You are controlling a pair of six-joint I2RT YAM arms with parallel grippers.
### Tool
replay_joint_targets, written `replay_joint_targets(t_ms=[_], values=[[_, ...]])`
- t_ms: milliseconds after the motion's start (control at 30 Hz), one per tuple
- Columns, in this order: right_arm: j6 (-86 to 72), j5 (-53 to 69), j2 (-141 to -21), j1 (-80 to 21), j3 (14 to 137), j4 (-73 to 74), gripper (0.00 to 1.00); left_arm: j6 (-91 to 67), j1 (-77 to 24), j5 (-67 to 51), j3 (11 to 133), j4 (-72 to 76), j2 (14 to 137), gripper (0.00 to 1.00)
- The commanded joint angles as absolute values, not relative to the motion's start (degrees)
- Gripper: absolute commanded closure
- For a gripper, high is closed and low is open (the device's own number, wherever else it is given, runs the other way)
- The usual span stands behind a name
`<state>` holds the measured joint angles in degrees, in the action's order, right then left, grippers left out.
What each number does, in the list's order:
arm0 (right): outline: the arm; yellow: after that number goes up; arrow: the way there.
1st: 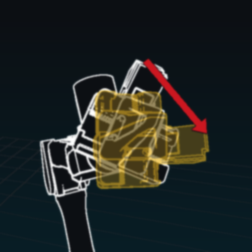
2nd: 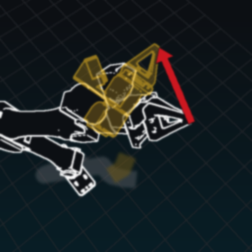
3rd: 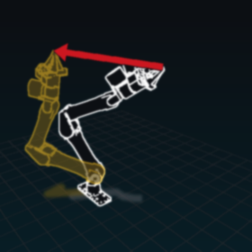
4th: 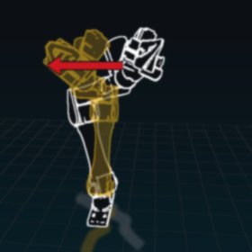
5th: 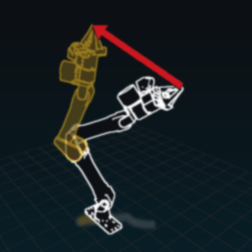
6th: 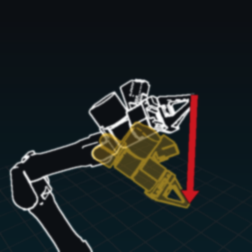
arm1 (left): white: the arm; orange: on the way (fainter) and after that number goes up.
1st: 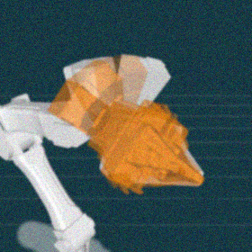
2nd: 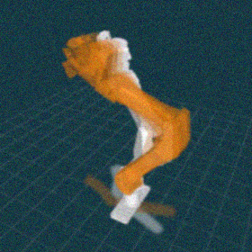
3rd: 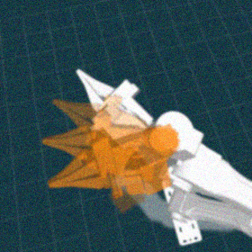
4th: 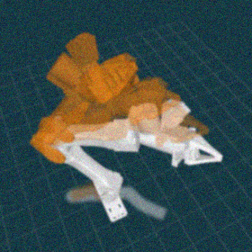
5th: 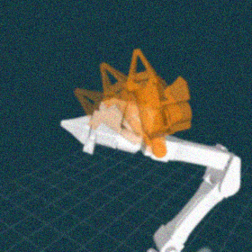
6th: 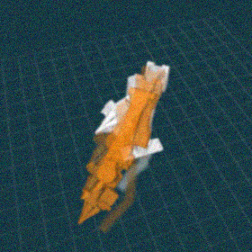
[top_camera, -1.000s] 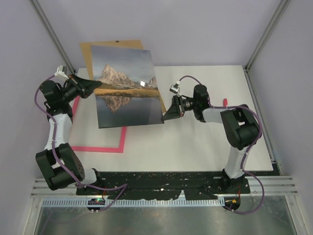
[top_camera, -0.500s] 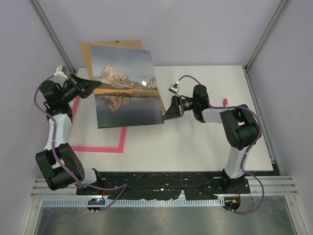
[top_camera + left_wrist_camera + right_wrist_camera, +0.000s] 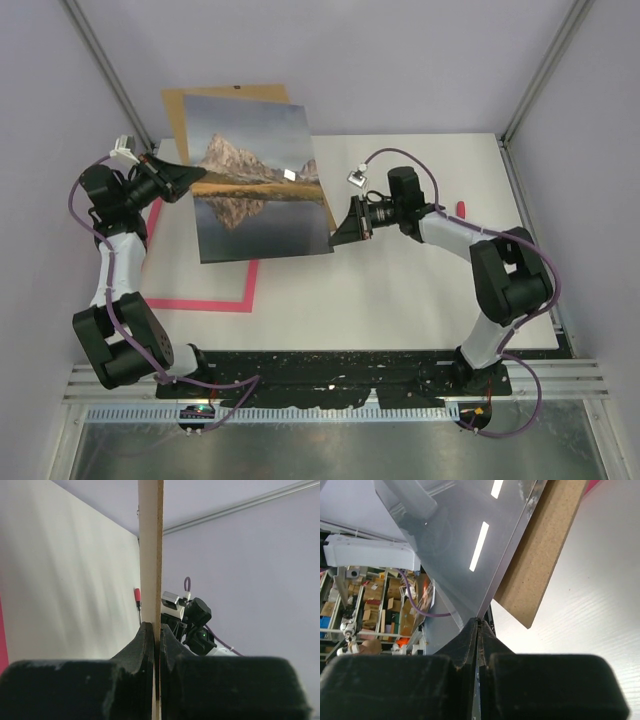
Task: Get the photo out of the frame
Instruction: Remove the photo frame item from the photo frame, then adjust the photo in the photo frame.
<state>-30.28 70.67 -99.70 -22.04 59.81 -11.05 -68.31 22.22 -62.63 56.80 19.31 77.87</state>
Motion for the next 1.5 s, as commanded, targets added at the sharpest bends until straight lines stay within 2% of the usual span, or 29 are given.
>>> replay_joint_targets(t_ms=[0,100,233,300,667,1100,1467], values=[[-19.09,62.68,-95.01,-22.32,63.02,-0.37,0.92,-68.38,22.68,-64.69,58.01,21.8,75.41,1.0],[-17.4,61.0,-93.17,-22.15,62.41,1.58,0.92,-68.29,22.68,-65.04,58.01,21.8,75.59,1.0],[-16.09,58.72,-92.02,-21.89,62.31,2.63,0.92,-68.29,22.76,-65.3,57.83,21.88,75.32,0.93],[-16.0,58.45,-92.02,-21.36,62.49,2.81,0.92,-68.29,22.85,-65.48,57.57,21.97,75.32,0.93],[-14.59,53.44,-92.46,-18.64,63.37,6.15,0.92,-67.24,23.29,-65.92,57.3,21.27,75.85,1.0],[-12.48,50.27,-98.17,-16.08,62.93,9.92,0.92,-46.33,23.73,-60.21,59.24,-1.83,77.87,1.0],[-8.09,42.55,-100.81,-13.63,61.0,14.76,0.92,-37.1,24.08,-54.23,58.97,-8.69,82.09,1.0]])
